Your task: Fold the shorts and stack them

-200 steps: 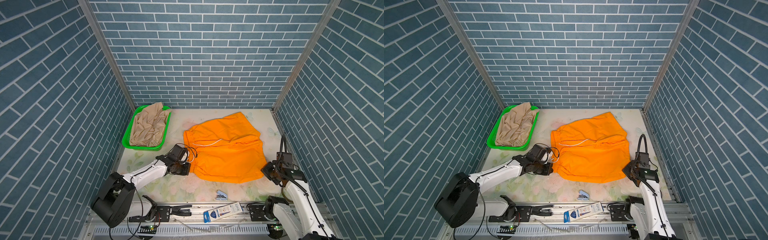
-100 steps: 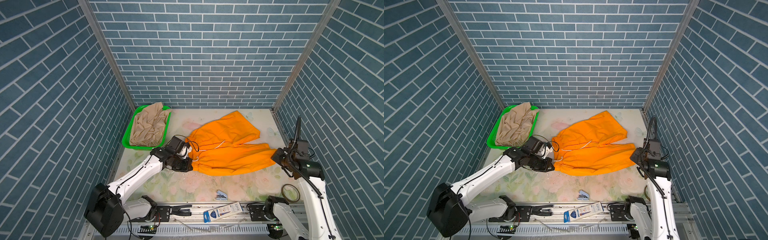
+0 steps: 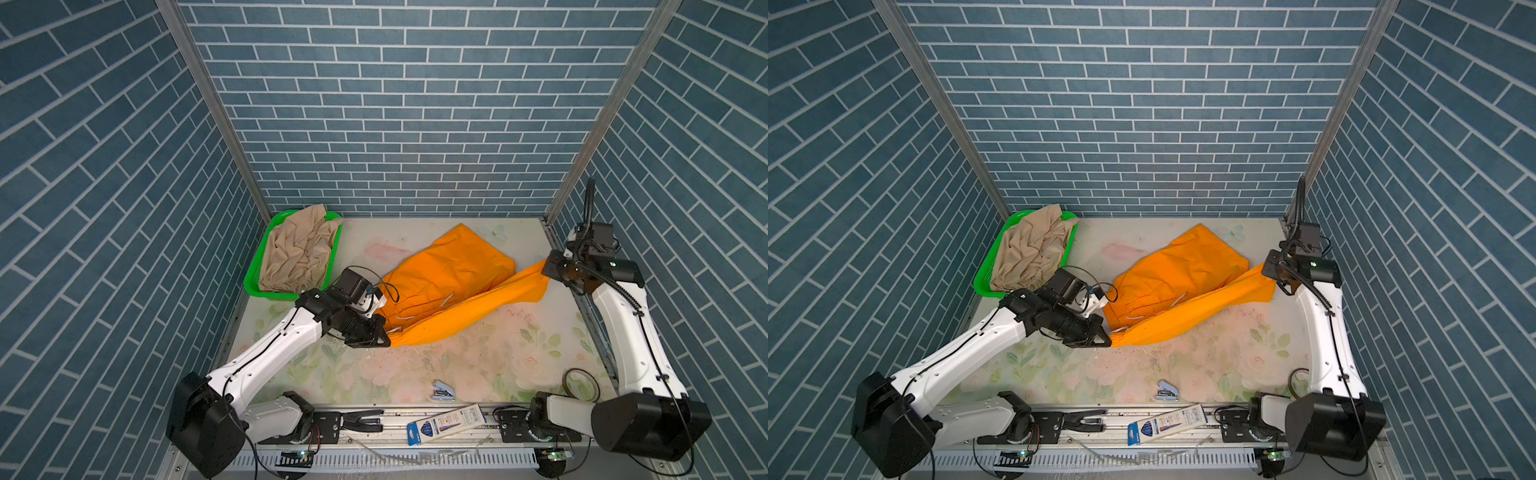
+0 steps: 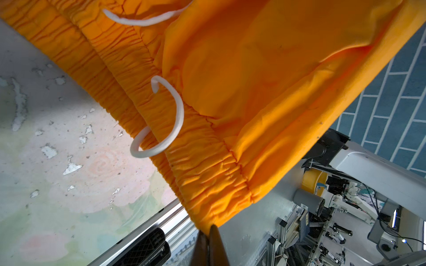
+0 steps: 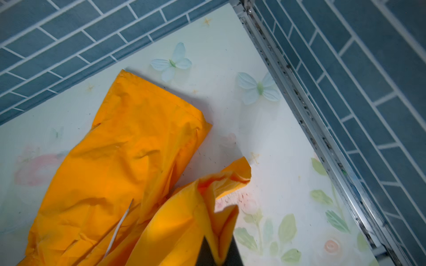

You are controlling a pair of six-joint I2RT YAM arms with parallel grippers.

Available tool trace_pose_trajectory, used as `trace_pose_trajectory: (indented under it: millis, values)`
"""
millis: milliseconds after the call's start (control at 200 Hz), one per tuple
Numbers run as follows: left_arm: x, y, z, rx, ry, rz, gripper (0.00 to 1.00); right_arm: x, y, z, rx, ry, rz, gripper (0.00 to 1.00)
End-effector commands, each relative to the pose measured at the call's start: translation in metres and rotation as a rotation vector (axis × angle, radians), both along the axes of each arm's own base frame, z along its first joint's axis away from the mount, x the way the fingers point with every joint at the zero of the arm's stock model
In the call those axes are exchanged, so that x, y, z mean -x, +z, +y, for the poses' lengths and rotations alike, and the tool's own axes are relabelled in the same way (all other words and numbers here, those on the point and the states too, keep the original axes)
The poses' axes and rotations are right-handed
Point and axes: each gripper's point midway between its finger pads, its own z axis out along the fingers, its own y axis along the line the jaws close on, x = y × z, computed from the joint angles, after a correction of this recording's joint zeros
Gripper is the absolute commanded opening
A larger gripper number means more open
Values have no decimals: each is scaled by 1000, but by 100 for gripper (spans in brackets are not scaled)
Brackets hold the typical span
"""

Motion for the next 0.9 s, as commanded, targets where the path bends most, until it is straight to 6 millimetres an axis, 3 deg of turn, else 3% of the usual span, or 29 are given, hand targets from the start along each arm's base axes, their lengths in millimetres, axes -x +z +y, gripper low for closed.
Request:
trace_pose_trajectory:
  millis: [0,270,485,720,740,895]
  values:
    - [-5,3,1,-2,21,54,0,-51,24,1,25,69,-112,0]
    - [-37,1,8,57,102,102,0,-134,29,13,34,176,-130,0]
    - [-47,-11,14,34,118,124,0,-187,17,46,47,265,-121,0]
    - [-57,-28,28,26,157,151,0,-231,-1,69,60,326,-82,0]
    - [-58,-30,29,22,156,152,0,-237,-14,70,58,327,-59,0]
    - [-68,-38,30,7,143,133,0,-253,-32,76,49,322,-58,0]
